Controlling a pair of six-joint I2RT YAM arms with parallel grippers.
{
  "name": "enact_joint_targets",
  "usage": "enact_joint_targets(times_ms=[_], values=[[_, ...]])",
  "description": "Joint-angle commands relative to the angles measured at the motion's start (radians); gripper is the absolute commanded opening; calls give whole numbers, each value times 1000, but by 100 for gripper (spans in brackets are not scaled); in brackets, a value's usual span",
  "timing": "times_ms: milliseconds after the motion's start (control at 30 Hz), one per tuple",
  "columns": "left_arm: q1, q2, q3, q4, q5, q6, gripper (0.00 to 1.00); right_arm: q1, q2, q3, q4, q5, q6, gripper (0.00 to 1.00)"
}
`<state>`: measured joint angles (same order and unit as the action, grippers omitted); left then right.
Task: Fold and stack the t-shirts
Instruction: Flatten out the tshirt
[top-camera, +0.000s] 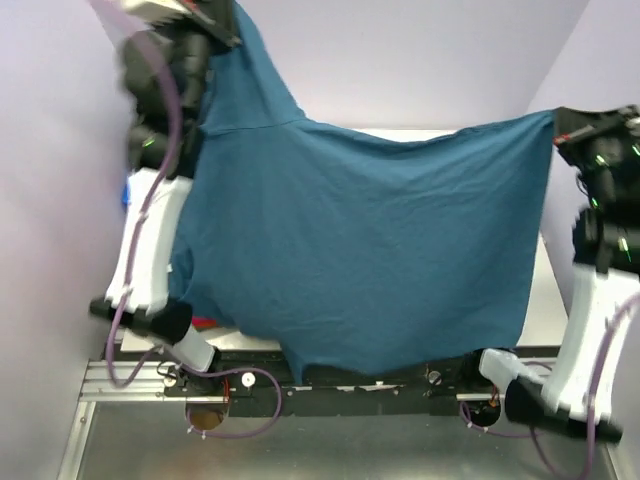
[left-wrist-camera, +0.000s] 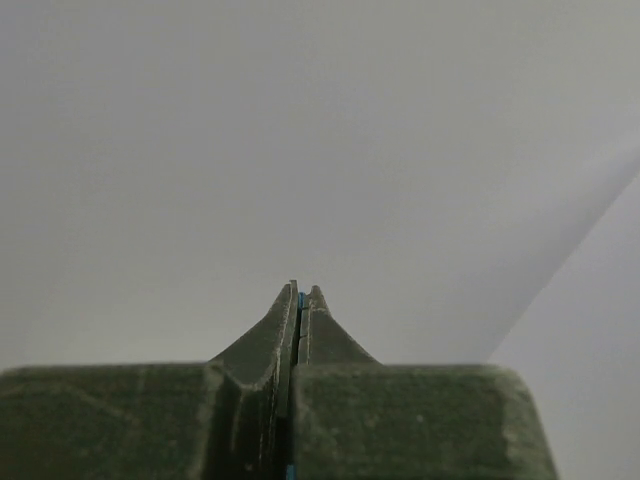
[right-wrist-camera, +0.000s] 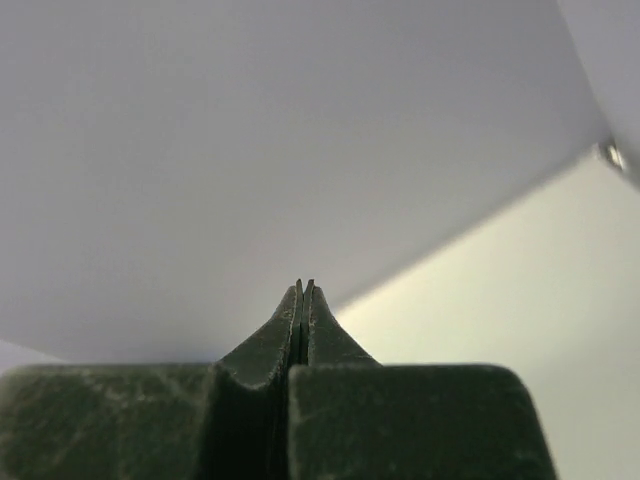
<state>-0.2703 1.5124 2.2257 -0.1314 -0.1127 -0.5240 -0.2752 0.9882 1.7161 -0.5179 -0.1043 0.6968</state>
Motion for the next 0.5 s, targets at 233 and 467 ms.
enact_joint_targets(times_ms=[233,467], values=[[3,414,171,30,88,-16,0,-10,504,41,65,-282,53,1],[3,434,269,246,74,36,0,-130,768,474,61,-506,158,1]])
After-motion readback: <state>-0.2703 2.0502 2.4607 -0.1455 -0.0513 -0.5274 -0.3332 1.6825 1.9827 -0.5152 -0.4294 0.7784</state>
